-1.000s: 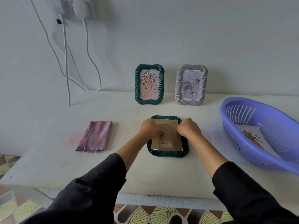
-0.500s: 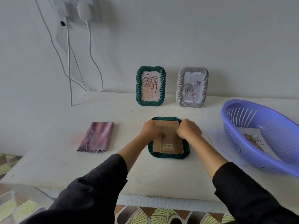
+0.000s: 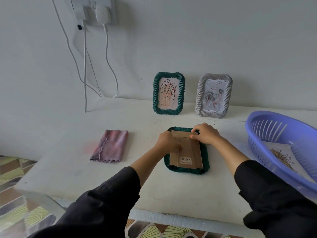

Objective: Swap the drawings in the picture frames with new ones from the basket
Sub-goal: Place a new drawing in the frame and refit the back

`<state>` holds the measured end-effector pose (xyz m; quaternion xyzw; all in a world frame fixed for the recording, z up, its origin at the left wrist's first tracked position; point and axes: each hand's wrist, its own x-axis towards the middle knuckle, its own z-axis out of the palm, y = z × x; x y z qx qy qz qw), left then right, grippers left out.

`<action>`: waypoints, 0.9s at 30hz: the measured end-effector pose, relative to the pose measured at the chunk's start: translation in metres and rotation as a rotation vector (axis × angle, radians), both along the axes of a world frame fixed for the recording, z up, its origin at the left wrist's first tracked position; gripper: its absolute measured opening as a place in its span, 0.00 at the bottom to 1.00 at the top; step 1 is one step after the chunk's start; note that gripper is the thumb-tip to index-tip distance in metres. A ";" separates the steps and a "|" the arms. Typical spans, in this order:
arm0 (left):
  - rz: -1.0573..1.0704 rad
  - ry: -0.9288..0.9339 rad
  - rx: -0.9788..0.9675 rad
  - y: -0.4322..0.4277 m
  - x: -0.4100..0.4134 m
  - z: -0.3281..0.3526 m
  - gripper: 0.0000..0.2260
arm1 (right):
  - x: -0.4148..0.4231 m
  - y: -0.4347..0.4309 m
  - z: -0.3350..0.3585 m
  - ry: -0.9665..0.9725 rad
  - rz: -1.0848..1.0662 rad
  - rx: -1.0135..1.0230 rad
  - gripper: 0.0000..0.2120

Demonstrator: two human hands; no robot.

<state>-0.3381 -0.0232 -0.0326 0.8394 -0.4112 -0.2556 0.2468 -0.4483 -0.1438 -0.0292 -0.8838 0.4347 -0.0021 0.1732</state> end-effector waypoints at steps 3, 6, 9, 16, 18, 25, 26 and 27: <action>0.000 0.015 0.008 0.000 0.000 0.000 0.17 | 0.001 -0.003 -0.004 -0.044 0.004 0.033 0.15; -0.006 0.014 0.004 0.001 -0.001 0.000 0.17 | 0.001 -0.003 -0.005 -0.057 0.005 0.046 0.15; -0.015 0.003 0.010 0.002 -0.001 0.001 0.17 | 0.002 -0.005 -0.007 -0.051 0.005 0.047 0.16; -0.059 -0.030 0.044 0.007 -0.003 0.006 0.20 | 0.000 -0.003 -0.006 -0.024 -0.002 0.024 0.18; -0.099 -0.033 0.060 0.009 -0.004 0.007 0.21 | -0.001 -0.003 -0.006 -0.016 0.002 0.020 0.17; -0.172 -0.113 0.079 0.014 -0.012 0.008 0.22 | -0.003 0.001 -0.008 -0.041 -0.013 0.010 0.16; -0.175 -0.122 0.086 0.014 -0.013 0.008 0.22 | -0.004 0.002 -0.008 -0.048 -0.015 0.010 0.16; -0.177 -0.129 0.087 0.014 -0.013 0.009 0.23 | -0.005 0.003 -0.009 -0.059 -0.019 0.014 0.17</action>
